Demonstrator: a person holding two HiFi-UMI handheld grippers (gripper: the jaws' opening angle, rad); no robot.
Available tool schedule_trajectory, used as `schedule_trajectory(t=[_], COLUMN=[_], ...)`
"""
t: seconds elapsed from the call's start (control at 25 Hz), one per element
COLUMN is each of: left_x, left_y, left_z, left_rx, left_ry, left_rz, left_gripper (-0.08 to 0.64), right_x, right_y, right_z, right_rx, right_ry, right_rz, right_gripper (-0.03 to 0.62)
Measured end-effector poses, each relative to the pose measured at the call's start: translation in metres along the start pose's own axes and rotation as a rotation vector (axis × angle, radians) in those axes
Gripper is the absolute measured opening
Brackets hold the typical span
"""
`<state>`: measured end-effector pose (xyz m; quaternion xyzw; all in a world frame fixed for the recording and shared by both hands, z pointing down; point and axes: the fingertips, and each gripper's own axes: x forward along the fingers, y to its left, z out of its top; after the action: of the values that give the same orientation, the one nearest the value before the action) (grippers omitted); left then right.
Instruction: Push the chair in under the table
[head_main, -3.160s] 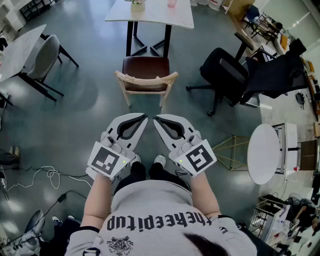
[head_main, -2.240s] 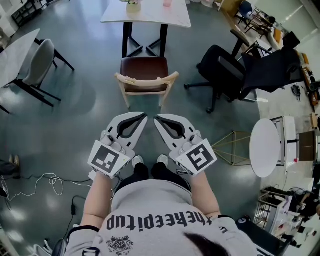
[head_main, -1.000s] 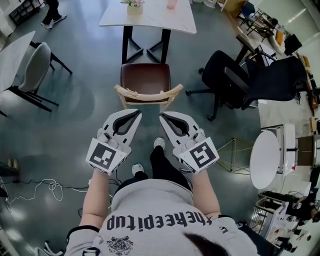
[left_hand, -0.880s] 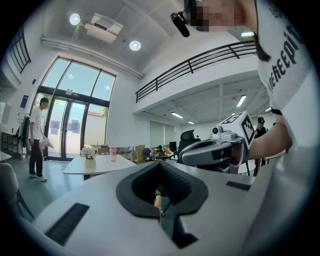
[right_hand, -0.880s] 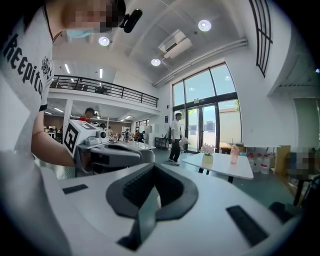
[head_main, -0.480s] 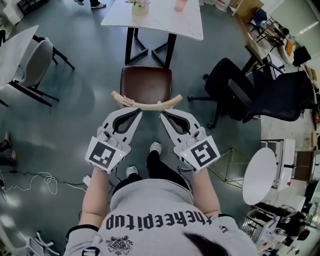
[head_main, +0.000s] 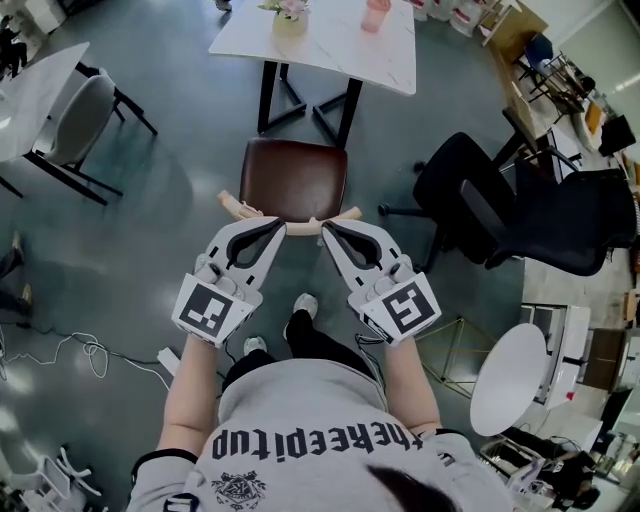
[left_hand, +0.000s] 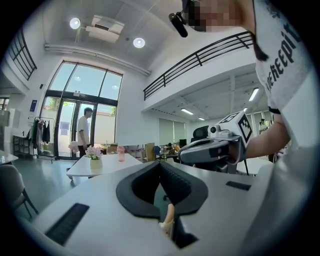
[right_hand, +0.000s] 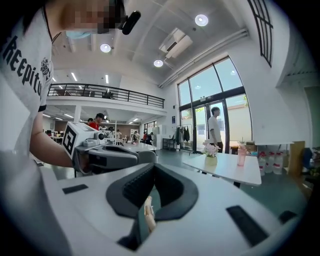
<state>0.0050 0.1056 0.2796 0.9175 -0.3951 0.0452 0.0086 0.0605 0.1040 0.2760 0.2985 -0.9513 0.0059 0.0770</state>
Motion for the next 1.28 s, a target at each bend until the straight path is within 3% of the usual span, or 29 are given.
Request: schedule_trajectory(t=[0.72,1.28], left_x=[0.026,0.048], left_y=[0.002,0.031], left_z=[-0.008,-0.018], left_rx=[-0.007,0.000], left_ry=[0.041,0.069], left_rz=[0.069,0.020], left_gripper=[0.015,0.015], right_x=[0.006,0.033], right_y=[-0.028,-0.048], right_z=[-0.013,-0.025], right_rx=[0.033,0.034], right_ry=[-0.020,0.029], right_rz=[0.081,0.055], right_gripper=[0.012,0.013])
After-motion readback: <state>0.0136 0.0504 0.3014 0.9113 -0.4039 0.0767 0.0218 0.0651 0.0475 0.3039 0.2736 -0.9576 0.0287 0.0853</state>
